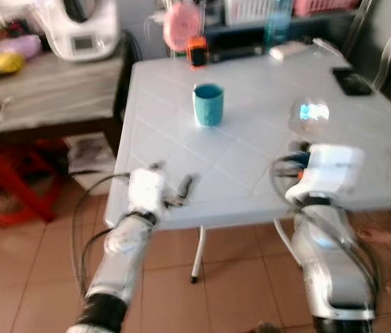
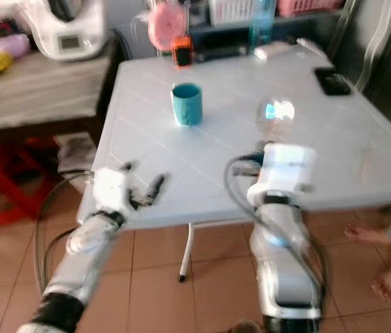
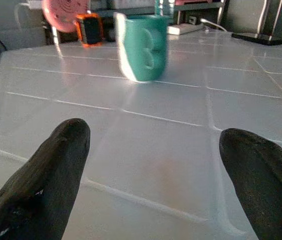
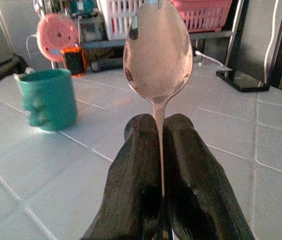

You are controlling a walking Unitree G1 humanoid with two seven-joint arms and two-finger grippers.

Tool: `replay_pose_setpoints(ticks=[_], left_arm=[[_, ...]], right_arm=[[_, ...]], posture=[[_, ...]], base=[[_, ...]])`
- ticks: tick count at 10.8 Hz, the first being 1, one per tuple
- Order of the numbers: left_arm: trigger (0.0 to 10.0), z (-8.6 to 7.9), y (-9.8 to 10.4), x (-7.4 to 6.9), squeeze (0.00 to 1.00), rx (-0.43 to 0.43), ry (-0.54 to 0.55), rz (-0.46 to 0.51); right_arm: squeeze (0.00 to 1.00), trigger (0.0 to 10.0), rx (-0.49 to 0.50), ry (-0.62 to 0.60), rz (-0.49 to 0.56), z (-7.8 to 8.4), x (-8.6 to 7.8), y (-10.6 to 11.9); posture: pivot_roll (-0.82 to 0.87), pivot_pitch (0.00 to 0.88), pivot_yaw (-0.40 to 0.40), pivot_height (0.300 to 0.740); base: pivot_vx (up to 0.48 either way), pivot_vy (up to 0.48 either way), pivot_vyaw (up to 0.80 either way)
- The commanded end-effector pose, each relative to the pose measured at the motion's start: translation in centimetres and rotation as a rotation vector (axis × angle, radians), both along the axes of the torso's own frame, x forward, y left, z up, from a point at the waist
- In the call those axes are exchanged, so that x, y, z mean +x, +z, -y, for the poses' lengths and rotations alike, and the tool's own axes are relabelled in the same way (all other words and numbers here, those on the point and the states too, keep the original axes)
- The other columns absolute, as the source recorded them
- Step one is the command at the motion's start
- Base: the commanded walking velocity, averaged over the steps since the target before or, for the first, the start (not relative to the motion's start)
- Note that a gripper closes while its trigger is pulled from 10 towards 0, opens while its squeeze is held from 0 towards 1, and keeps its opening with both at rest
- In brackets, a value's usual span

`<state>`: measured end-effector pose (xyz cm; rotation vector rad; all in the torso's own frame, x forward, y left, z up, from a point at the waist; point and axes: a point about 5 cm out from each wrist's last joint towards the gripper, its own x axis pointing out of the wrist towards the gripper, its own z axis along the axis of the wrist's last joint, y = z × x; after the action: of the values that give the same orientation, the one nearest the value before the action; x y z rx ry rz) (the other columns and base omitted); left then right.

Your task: Setting the table

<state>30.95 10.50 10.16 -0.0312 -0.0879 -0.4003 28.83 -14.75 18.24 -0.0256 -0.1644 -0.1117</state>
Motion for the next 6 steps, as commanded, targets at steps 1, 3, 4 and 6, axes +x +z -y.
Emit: replay_pose_setpoints(ticks=[1, 3, 4, 6], left_arm=[[10.0, 0.68, 0.22, -0.03, 0.0, -0.004, -0.025, 0.008], [10.0, 0.62, 0.2, -0.14, 0.0, -0.003, -0.023, 0.008], [10.0, 0.63, 0.18, -0.19, 0.0, -0.002, -0.023, 0.008], [10.0, 0.78, 0.17, -0.16, 0.0, 0.0, -0.029, 0.006]], right_arm=[[0.0, 10.0, -0.005, -0.014, 0.007, 0.45, 0.0, 0.07], [0.0, 10.0, -0.017, -0.013, 0.013, 0.39, -0.03, 0.13], [0.0, 10.0, -0.022, -0.014, 0.011, 0.36, -0.05, 0.06], [0.0, 10.0, -0.039, -0.016, 0.005, 0.44, -0.07, -0.16]], posture=[[-0.14, 0.076, 0.135, 0.74], [-0.13, 0.079, 0.136, 0.74], [-0.13, 0.079, 0.137, 0.74], [-0.14, 0.076, 0.141, 0.74]], base=[[0.0, 0.465, 0.0], [0.0, 0.469, 0.0], [0.0, 0.465, 0.0], [0.0, 0.465, 0.0]])
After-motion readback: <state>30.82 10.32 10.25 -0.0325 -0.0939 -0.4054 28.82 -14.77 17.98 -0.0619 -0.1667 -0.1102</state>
